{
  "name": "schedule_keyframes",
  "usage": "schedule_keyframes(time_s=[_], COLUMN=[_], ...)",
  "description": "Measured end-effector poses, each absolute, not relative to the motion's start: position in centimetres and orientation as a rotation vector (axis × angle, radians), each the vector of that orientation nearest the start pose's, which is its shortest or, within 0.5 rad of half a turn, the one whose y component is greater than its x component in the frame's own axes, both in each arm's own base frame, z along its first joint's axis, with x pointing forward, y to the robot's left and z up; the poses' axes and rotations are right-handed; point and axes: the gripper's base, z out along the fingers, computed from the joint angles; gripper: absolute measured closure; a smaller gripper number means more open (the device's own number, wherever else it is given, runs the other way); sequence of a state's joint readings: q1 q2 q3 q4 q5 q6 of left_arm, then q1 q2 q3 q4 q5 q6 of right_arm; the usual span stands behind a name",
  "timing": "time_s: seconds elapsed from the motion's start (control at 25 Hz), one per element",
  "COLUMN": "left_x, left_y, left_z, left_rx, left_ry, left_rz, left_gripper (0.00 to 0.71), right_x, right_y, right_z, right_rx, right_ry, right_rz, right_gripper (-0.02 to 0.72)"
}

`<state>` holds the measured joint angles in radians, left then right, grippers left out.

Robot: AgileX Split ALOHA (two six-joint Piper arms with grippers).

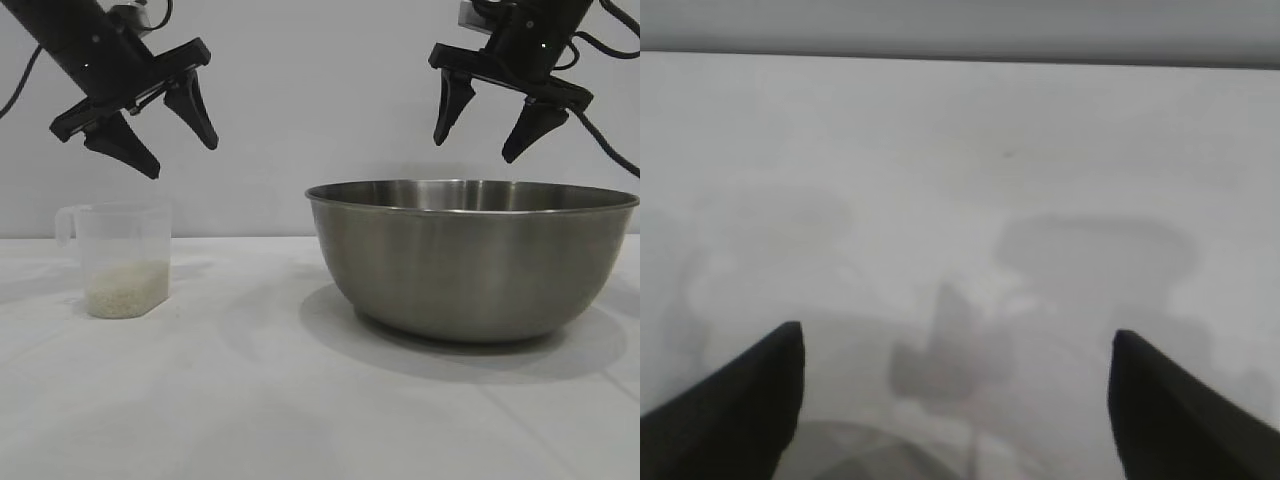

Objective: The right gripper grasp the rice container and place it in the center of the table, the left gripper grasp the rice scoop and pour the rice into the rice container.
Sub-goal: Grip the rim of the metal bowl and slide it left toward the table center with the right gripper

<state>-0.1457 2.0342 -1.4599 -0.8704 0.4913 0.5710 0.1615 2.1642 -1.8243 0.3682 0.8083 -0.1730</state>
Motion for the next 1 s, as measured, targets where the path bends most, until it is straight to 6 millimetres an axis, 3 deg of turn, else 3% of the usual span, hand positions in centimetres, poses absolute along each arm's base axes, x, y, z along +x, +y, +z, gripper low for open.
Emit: schedule_keyframes(time_s=[0.48,0.88,1.0], left_x=[44.1,44.1,44.1], left_y=[-9.8,-9.8,-9.8], left_z=[19.8,19.8,19.8], left_rx=[0.067,0.067,0.068], left_ry=[2.407,2.407,2.407], left_rz=[-0.620,-0.620,-0.620], left_gripper=[0.249,0.249,0.249], right_x=[47.3,44.6,43.5], right_y=[10.1,8.8,8.3], right_z=[22.0,26.2,26.7], right_rx=[-0.201,-0.302,-0.330], right_ry=[2.597,2.678,2.763], right_rz=[0.420,0.350,0.348], right_gripper=[0.114,0.114,0.171])
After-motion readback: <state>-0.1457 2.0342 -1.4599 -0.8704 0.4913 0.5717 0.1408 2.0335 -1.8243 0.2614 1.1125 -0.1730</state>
